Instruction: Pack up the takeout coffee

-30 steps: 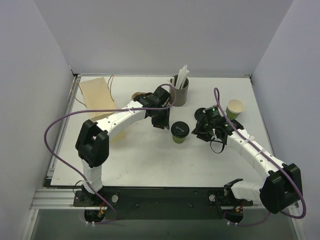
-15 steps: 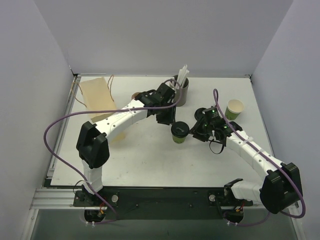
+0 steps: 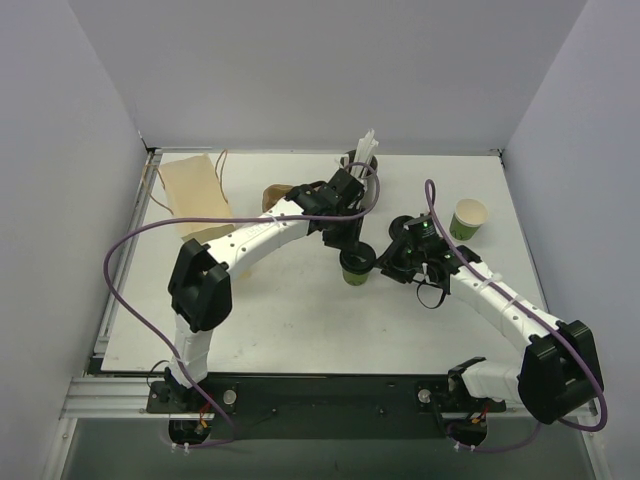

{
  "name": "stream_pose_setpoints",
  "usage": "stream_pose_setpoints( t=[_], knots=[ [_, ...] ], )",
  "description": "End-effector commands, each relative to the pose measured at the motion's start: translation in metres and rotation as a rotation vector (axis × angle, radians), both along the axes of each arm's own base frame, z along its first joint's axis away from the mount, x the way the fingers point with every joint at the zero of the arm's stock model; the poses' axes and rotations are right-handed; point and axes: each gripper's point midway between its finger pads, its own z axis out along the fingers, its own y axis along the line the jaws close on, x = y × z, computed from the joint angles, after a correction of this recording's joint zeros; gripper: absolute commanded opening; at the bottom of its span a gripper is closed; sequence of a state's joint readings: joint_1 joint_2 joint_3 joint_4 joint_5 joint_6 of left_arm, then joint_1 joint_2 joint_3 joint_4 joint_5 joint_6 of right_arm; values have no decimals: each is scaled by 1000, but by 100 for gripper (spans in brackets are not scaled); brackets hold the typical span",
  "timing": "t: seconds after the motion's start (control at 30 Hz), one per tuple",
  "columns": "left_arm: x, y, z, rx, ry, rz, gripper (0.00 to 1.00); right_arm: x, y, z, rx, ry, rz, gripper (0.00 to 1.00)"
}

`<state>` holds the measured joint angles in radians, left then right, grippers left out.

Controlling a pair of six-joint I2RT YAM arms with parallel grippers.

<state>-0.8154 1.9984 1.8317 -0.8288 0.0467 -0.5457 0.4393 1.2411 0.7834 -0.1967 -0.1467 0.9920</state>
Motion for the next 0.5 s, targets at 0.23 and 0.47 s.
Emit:
stream_pose_setpoints(
  t=[0.23,0.47],
  knots=[
    [-10,21,-37,202,27,-16,43,-23,-13,-38,-106,120,9,24],
    [-10,20,-37,201,25,-20,43,-57,-27,-81,-261,249,43,22]
  ],
)
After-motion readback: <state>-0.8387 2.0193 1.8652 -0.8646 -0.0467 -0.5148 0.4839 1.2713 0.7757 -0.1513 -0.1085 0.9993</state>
